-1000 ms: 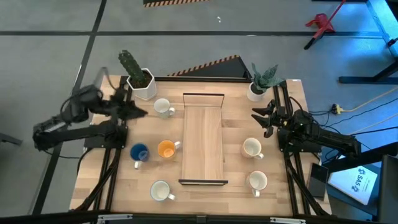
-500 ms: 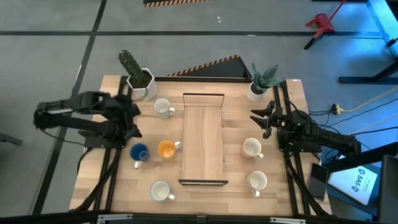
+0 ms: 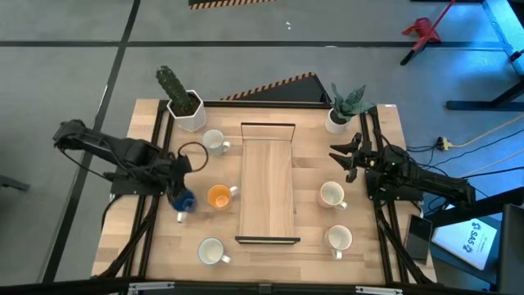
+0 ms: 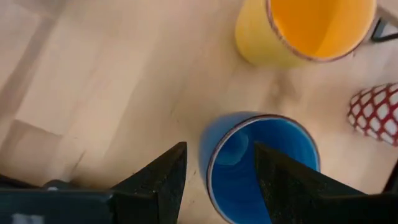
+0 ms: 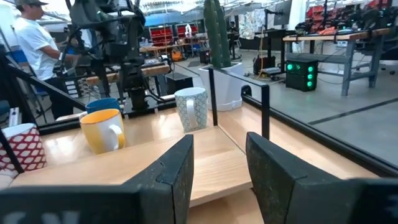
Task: Place coffee mugs
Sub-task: Put the blue and white mug on the shelf
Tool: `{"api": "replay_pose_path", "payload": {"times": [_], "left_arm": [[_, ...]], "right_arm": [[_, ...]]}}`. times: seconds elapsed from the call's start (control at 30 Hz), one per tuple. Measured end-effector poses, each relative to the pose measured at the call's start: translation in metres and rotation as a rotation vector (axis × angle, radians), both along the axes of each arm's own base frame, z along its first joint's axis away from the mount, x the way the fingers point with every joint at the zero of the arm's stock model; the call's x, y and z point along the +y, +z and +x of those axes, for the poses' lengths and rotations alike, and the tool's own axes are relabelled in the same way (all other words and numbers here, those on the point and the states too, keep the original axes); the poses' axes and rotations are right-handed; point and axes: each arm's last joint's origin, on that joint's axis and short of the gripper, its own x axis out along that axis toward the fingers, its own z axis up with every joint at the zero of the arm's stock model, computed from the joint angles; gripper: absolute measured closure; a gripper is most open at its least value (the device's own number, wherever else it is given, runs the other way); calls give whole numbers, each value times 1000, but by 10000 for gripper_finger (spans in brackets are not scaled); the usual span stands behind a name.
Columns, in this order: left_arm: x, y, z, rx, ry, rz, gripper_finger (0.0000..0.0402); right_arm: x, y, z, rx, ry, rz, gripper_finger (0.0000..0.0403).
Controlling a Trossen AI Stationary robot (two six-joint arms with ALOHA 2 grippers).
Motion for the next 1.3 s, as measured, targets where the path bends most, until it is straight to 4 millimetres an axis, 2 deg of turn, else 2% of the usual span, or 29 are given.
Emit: {"api": "replay_pose_path", "payload": {"times": [0.33, 0.53, 0.67, 0.83, 0.97, 1.1, 1.3], "left_arm": [[-2, -46, -6, 96, -23, 25, 223], [-2, -60, -7, 101, 21, -4, 235], [-1, -60, -7, 97, 94, 2, 281], [0, -61, -8, 107, 174, -3, 377], [0, -59, -5, 85, 254, -26, 388], [-2, -46, -3, 75, 348, -83, 389], [-1, -3, -3, 47, 440, -128, 389]], "right_arm": [[0, 0, 0, 2, -3, 0, 269], [0, 0, 0, 3, -2, 0, 269], [0, 0, 0, 3, -2, 1, 269], [0, 0, 0, 4, 1, 0, 269], [0, 0, 0, 5, 1, 0, 269], [0, 0, 0, 5, -1, 0, 269], [0, 0, 0, 12, -6, -22, 269]]}}
